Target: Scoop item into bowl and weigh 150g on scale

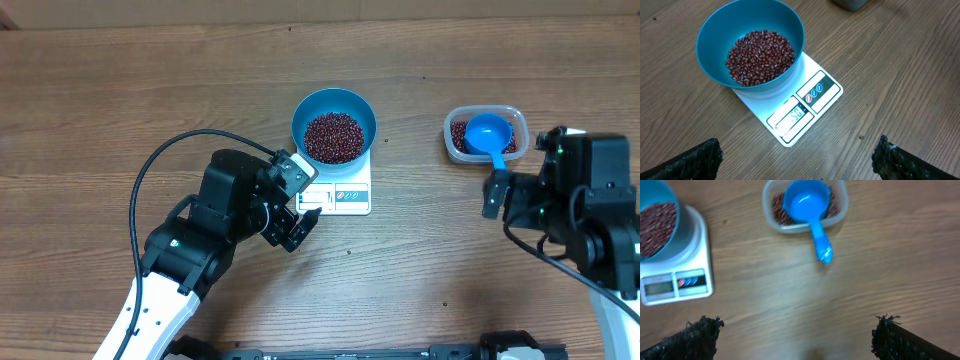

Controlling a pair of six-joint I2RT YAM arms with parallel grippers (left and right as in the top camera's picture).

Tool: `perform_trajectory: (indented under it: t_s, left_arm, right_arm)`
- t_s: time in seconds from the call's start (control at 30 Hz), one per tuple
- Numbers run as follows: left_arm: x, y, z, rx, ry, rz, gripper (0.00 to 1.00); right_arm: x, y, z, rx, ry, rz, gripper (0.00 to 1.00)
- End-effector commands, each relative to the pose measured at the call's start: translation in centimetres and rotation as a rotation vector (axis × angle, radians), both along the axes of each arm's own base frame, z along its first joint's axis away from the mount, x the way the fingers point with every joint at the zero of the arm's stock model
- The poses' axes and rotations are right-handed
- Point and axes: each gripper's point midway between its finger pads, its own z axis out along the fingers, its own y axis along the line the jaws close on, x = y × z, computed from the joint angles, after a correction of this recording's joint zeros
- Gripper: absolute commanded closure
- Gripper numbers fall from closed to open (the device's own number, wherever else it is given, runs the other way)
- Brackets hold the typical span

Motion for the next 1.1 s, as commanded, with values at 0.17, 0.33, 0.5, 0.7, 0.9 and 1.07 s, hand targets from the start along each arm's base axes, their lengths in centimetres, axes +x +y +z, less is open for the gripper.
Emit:
perform_trajectory:
  t_s: [0.17, 0.33, 0.5, 0.7, 0.9, 1.07]
  left_arm:
    - [-0.2, 0.0, 0.2, -0.008, -0.006, -0.012, 0.01]
    - [-0.2, 0.0, 0.2, -0.008, -0.006, -0.012, 0.01]
    - [-0.2, 0.0, 0.2, -0.008, -0.006, -0.012, 0.00]
    - [-0.2, 0.0, 0.2, -0.008, -0.006, -0.012, 0.00]
    - [-0.2, 0.0, 0.2, -0.008, -0.006, -0.012, 0.01]
    - [-0.2, 0.0, 0.2, -0.008, -0.006, -0.012, 0.00]
  right_arm:
    - [2.4, -0.8, -0.5, -0.072, 0.005, 0.002, 0.00]
    - [3.1, -0.4, -2.0, -0.055, 0.063, 0.007, 0.00]
    - [4.0, -0.4, -3.3, -0.057, 0.106, 0.008, 0.00]
    - [4.6, -0.3, -4.6, -0.060, 0.157, 0.009, 0.00]
    - [4.9, -0.3, -5.5, -0.062, 0.190, 0.010, 0.00]
    - [4.9, -0.3, -5.6, -0.062, 0.193, 0.010, 0.00]
